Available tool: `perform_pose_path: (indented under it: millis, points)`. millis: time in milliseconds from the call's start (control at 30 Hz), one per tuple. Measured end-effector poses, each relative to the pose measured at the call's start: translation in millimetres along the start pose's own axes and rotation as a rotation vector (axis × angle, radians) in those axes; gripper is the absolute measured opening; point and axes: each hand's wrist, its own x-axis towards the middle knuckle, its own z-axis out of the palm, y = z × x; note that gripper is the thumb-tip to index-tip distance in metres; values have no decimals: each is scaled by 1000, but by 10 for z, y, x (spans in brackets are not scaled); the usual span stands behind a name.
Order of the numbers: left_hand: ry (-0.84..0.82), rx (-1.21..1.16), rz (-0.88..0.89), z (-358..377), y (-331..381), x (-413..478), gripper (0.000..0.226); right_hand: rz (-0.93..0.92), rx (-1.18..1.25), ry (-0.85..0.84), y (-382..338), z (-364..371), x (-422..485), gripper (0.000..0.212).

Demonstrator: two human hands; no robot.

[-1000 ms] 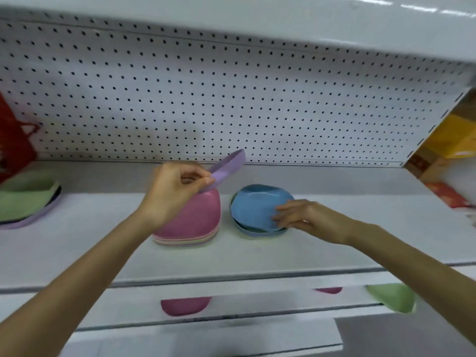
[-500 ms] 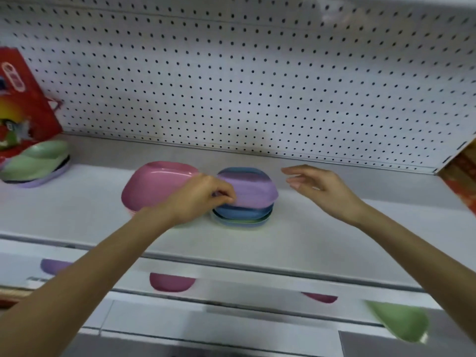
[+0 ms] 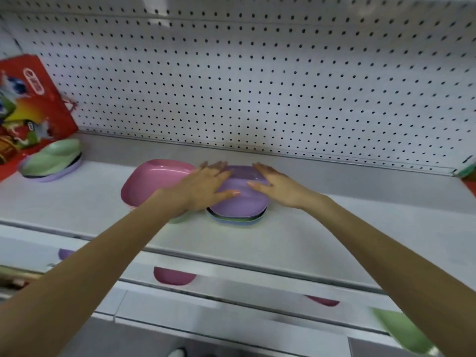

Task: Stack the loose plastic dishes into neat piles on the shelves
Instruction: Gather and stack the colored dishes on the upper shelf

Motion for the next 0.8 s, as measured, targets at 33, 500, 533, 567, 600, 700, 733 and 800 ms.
perform_pose_path:
  millis: [33,500,533,567,600,700,733,800]
  points:
    - [-15,38,2,5,11,11,101,2,-5,-16,3,19,0,68]
    - [-112,169,108,86,-35,-116,105,-77,-236,-148,62,149,-243,96]
    - [-146,204,114,86,-38,-118,102,-67,-237,-167,55,158,-253,98]
    - [-172,235,116,94,-33,-125,99,-58,-236,-180,42,167,-264,99]
    - [-188,254,120,117,-26,-130,93,-49,-237,-186,40,180,-265,99]
    - [-149,281,150,176,-7,-121,84,-12,-231,-199,18,182,-256,101]
    - [-143,271,155,176,1,-118,84,2,-233,-211,6,161,-243,103]
    - [-160,172,147,177,-10,-111,85,18,-283,-258,-44,92,-206,104]
